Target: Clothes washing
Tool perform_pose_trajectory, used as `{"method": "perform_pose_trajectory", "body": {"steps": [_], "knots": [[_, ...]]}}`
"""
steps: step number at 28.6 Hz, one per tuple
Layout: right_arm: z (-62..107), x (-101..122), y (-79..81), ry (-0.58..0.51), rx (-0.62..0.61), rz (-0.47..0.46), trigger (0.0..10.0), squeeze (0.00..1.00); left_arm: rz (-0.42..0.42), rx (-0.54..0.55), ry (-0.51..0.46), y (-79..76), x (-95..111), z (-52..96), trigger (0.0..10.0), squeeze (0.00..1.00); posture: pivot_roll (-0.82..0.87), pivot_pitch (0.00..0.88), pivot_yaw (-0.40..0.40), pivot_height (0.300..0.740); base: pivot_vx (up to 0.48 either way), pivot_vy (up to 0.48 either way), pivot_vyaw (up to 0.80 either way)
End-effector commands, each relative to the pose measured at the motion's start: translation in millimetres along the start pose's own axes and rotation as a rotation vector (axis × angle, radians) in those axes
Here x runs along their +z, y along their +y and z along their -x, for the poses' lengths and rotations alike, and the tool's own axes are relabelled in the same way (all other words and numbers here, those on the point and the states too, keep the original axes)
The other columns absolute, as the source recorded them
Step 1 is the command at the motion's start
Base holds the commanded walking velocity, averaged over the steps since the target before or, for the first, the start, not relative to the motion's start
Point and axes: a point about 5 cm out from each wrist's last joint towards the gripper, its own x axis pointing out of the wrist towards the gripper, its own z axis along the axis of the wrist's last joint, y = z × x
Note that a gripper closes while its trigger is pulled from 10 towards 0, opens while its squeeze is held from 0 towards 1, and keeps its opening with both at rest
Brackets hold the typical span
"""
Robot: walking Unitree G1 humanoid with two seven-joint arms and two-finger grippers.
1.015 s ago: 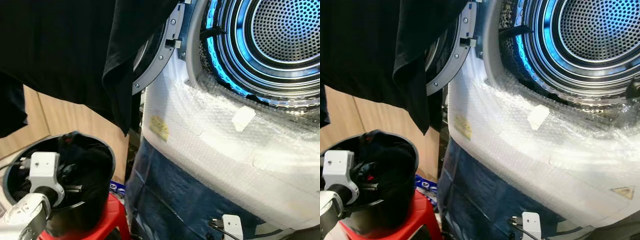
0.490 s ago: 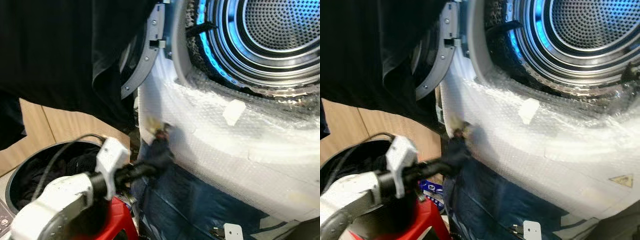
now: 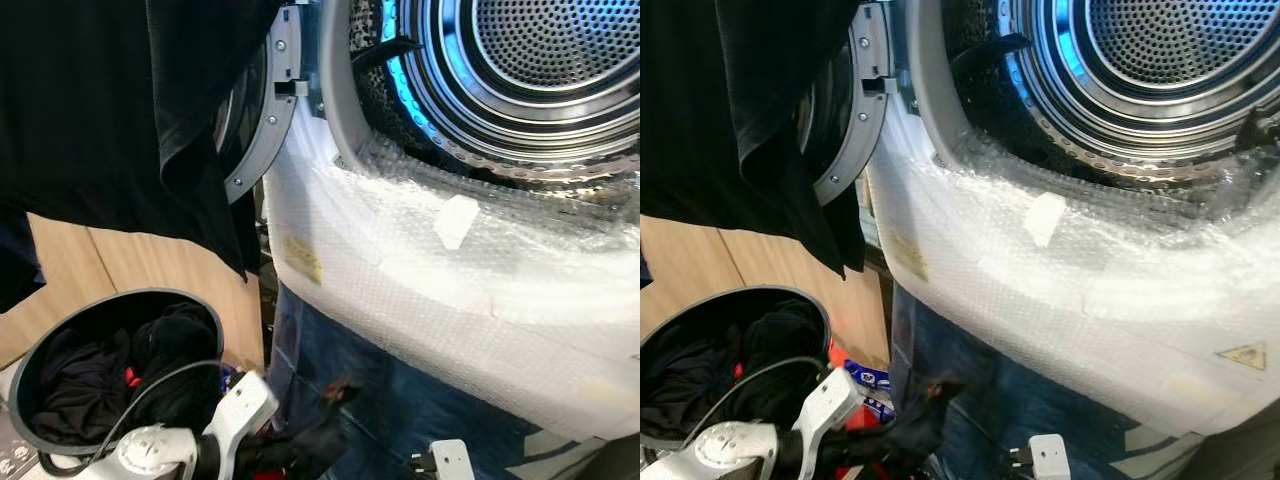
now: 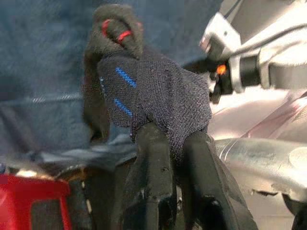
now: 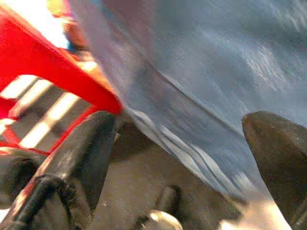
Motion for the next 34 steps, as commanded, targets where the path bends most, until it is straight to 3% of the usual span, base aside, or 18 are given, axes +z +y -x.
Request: {"method": "perform_pose_trajectory", "body": {"steps": [1,4,5,6,9,11,14,18,23,31,33,34], "knots": [[2.0,12.3,1.8,-0.058,0.156,0.037,10.0,1.00,-0.022,-0.011,-0.034,-0.1,7.5,0.5,0.0,0.00,0.07,0.000,-0.034,0.740,0.000,0.000,0.00],[3.9,17.2,1.2,-0.075,0.227,0.041,10.0,1.00,-0.015,-0.027,-0.037,-0.2,6.6,-1.3,0.0,0.00,0.07,0.000,-0.038,0.740,0.000,0.000,0.00],[8.3,23.2,0.6,-0.085,0.343,0.102,10.0,1.00,-0.017,-0.045,-0.033,-0.7,5.7,-4.6,0.0,0.00,0.06,0.000,-0.038,0.740,0.000,0.000,0.00],[8.3,23.2,0.6,-0.085,0.343,0.102,10.0,1.00,-0.017,-0.045,-0.033,-0.7,5.7,-4.6,0.0,0.00,0.06,0.000,-0.038,0.740,0.000,0.000,0.00],[16.9,30.5,3.2,-0.072,0.564,0.206,10.0,1.00,-0.019,-0.094,-0.020,-4.5,3.5,-8.7,0.0,0.00,0.05,0.000,-0.038,0.740,0.000,0.000,0.00],[17.5,32.4,3.8,-0.076,0.587,0.209,10.0,1.00,-0.021,-0.095,-0.021,-4.3,3.2,-9.2,0.0,0.00,0.05,0.000,-0.038,0.740,0.000,0.000,0.00],[19.1,58.7,11.5,-0.173,0.698,0.225,10.0,1.00,0.002,-0.082,-0.046,-0.8,7.0,-11.5,0.0,0.00,0.05,0.000,-0.027,0.740,0.000,0.000,0.00],[17.6,70.7,13.2,-0.220,0.694,0.193,10.0,1.00,0.032,-0.078,-0.105,-0.6,12.5,-12.8,0.0,0.00,0.05,0.000,-0.025,0.740,0.000,0.000,0.00],[15.2,75.4,26.3,-0.247,0.743,0.177,10.0,1.00,0.105,-0.115,-0.183,-6.3,19.5,-17.5,0.0,0.00,0.05,0.000,-0.029,0.740,0.000,0.000,0.00],[8.3,88.3,36.6,-0.356,0.657,0.112,10.0,1.00,0.277,-0.052,-0.367,6.2,32.6,-27.1,0.0,0.00,0.05,0.000,-0.028,0.740,0.000,0.000,0.00],[6.3,91.7,37.6,-0.376,0.623,0.088,10.0,0.60,0.306,-0.041,-0.410,8.1,37.3,-27.9,0.0,0.00,0.05,0.000,-0.028,0.740,0.000,0.000,0.00],[5.7,92.7,37.6,-0.382,0.611,0.080,10.0,0.60,0.307,-0.037,-0.418,8.4,38.2,-28.2,0.0,0.00,0.05,0.000,-0.028,0.740,0.000,0.000,0.00]]}}
